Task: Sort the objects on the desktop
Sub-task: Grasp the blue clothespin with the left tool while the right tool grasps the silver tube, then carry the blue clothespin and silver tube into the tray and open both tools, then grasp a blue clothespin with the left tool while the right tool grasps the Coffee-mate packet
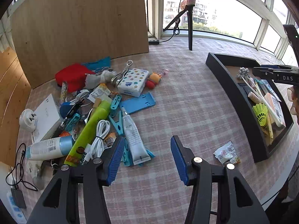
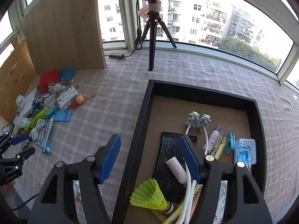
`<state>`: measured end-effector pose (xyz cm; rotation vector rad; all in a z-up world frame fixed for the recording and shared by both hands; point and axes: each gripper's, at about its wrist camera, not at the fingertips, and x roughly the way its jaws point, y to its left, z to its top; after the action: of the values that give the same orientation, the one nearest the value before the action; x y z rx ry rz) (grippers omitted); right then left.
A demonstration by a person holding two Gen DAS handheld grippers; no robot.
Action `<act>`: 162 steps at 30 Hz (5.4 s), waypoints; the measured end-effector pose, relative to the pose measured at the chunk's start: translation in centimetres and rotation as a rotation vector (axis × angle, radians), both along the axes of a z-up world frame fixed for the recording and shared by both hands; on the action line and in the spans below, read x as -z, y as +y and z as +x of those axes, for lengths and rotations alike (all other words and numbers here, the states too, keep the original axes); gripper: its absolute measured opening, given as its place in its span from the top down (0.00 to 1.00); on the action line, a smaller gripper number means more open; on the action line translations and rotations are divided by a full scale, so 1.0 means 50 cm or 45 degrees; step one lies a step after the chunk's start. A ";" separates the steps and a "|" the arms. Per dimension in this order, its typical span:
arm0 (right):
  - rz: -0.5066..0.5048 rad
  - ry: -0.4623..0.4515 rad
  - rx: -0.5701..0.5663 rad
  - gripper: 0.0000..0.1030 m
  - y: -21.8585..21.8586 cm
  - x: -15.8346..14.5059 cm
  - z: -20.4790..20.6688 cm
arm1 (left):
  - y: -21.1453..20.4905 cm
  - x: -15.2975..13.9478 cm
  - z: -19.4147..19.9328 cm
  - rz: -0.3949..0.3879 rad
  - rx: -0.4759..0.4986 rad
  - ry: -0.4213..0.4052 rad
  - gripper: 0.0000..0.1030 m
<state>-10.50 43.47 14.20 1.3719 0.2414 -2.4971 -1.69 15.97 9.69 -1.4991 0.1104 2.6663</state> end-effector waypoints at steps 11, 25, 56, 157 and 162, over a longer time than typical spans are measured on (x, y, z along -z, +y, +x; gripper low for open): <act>-0.051 -0.090 -0.277 0.37 -0.193 0.024 0.023 | -0.195 0.031 0.006 -0.059 -0.154 -0.077 0.68; -0.213 -0.401 -0.371 0.60 -0.379 0.133 0.036 | -0.185 0.043 -0.063 -0.026 -0.023 -0.130 0.68; -0.410 -0.738 -0.255 0.92 -0.482 0.242 -0.039 | -0.089 0.157 -0.065 0.276 -0.004 -0.264 0.86; 0.113 -0.406 -0.166 0.86 -0.193 0.225 0.222 | -0.028 0.157 -0.036 0.237 -0.060 -0.213 0.73; 0.026 -0.416 -0.144 0.86 -0.160 0.206 0.215 | -0.046 0.146 -0.023 0.297 -0.099 -0.219 0.73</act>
<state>0.26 35.45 3.88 1.6956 0.2662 -2.1454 -2.82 13.66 2.40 -1.6742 -0.2651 2.4860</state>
